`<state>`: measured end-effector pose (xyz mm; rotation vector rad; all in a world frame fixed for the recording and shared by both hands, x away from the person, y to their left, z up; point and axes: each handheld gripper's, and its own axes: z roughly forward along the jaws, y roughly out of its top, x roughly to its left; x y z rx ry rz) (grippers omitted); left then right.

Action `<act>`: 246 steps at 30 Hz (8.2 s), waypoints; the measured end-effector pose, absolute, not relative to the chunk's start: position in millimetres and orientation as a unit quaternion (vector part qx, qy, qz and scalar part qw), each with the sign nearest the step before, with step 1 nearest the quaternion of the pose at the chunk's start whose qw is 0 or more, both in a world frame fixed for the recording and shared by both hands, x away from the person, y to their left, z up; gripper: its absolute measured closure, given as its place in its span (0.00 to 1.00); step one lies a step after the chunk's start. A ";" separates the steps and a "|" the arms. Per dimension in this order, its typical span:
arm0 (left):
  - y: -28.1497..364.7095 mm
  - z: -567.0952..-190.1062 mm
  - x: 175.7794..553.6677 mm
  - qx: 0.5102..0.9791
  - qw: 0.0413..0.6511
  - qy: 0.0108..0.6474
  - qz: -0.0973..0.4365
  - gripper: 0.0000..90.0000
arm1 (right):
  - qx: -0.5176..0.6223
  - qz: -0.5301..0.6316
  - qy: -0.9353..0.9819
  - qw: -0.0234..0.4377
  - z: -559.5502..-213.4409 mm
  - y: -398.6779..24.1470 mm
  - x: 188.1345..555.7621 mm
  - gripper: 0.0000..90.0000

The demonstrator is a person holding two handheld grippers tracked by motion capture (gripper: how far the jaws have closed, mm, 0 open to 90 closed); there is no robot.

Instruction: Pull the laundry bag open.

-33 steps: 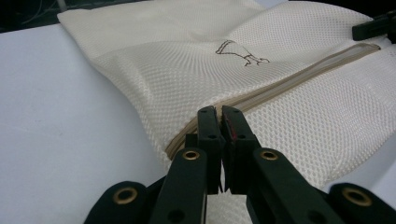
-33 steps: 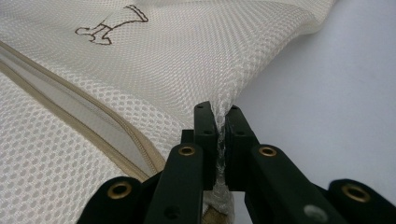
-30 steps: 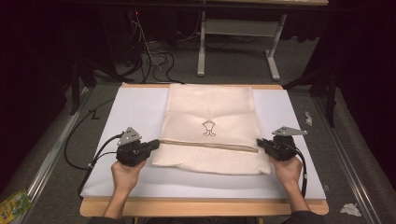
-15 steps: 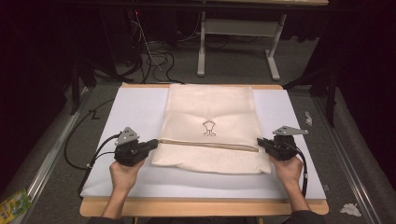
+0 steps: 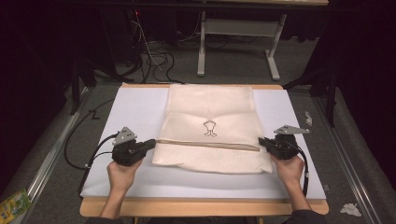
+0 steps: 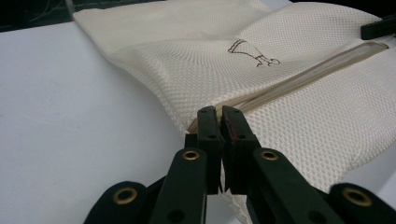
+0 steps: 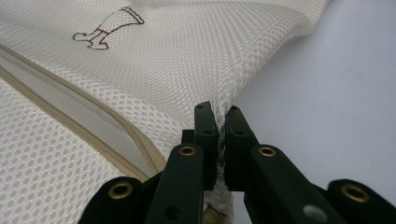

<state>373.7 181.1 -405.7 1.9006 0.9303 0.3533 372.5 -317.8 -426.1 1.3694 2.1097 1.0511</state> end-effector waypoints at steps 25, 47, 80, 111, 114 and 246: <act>183.1 -403.9 375.2 0.773 0.488 0.386 0.124 0.97 | 0.499 0.386 0.749 0.199 -422.5 -324.7 372.5 0.97; 181.4 -414.5 368.6 0.793 0.454 0.386 0.126 0.96 | 0.503 0.377 0.756 0.185 -439.1 -322.0 371.9 0.95; 175.4 -436.9 366.7 0.807 0.416 0.399 0.129 0.96 | 0.510 0.362 0.761 0.174 -459.8 -318.6 370.8 0.93; 176.3 -436.2 364.4 0.800 0.428 0.390 0.155 0.70 | 0.513 0.372 0.745 0.208 -456.6 -321.3 362.7 0.64; 179.5 -434.0 364.5 0.796 0.433 0.390 0.164 0.68 | 0.511 0.378 0.742 0.214 -454.3 -323.6 360.4 0.63; 203.1 -484.3 411.7 0.730 0.408 0.498 0.228 0.50 | 0.577 0.361 0.683 0.265 -475.2 -384.7 364.1 0.52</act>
